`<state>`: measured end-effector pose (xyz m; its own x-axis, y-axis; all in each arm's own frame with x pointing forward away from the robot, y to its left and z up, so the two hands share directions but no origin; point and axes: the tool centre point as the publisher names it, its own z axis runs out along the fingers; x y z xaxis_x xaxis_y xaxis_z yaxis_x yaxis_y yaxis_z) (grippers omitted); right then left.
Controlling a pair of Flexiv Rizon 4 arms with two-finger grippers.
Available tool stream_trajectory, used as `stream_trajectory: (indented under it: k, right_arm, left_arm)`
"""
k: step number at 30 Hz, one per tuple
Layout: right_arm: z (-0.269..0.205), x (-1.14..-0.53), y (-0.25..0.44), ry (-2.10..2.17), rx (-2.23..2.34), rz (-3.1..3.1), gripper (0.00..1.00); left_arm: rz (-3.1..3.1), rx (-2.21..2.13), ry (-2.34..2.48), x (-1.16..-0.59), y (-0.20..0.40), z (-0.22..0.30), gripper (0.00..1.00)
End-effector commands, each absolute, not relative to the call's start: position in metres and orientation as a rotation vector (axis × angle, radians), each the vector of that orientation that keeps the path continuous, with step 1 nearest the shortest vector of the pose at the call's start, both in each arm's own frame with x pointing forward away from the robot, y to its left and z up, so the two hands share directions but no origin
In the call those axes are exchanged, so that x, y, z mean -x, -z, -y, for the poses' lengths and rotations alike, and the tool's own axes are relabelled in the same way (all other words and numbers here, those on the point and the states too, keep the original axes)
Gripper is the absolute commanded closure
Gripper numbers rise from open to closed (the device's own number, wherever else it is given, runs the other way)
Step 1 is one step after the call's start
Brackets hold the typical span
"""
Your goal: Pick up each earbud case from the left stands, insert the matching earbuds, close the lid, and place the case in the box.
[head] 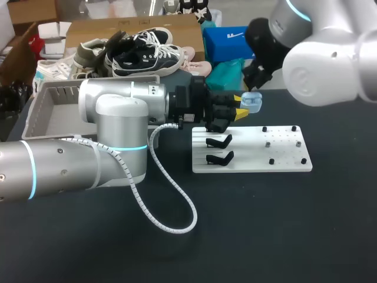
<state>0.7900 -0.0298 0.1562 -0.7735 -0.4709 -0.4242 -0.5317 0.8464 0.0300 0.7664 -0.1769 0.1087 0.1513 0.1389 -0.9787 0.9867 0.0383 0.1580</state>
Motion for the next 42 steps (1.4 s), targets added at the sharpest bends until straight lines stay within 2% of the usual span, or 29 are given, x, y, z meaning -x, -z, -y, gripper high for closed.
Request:
stream_trajectory:
  k: [1, 13, 25, 36, 42]
  right_arm:
    - [0.033, -0.777, -0.154, -0.207, 0.729, -2.603, 0.73]
    - [0.055, -0.763, -0.165, -0.229, 0.615, -2.593, 0.72]
    - [0.069, -0.757, -0.161, -0.218, 0.553, -2.620, 0.73]
    - [0.064, -0.761, -0.153, -0.218, 0.573, -2.660, 0.74]
    - [0.066, -0.763, -0.148, -0.208, 0.572, -2.684, 0.75]
  left_arm:
    - [-1.210, -1.339, 0.991, -0.767, -0.108, 0.177, 1.00]
    - [-1.219, -1.340, 0.966, -0.767, -0.112, 0.169, 1.00]
    - [-1.375, -1.305, 0.688, -0.757, -0.138, 0.084, 1.00]
    - [-1.605, -1.248, 0.500, -0.756, -0.128, -0.005, 1.00]
    - [-1.670, -1.197, 0.428, -0.751, -0.131, -0.033, 1.00]
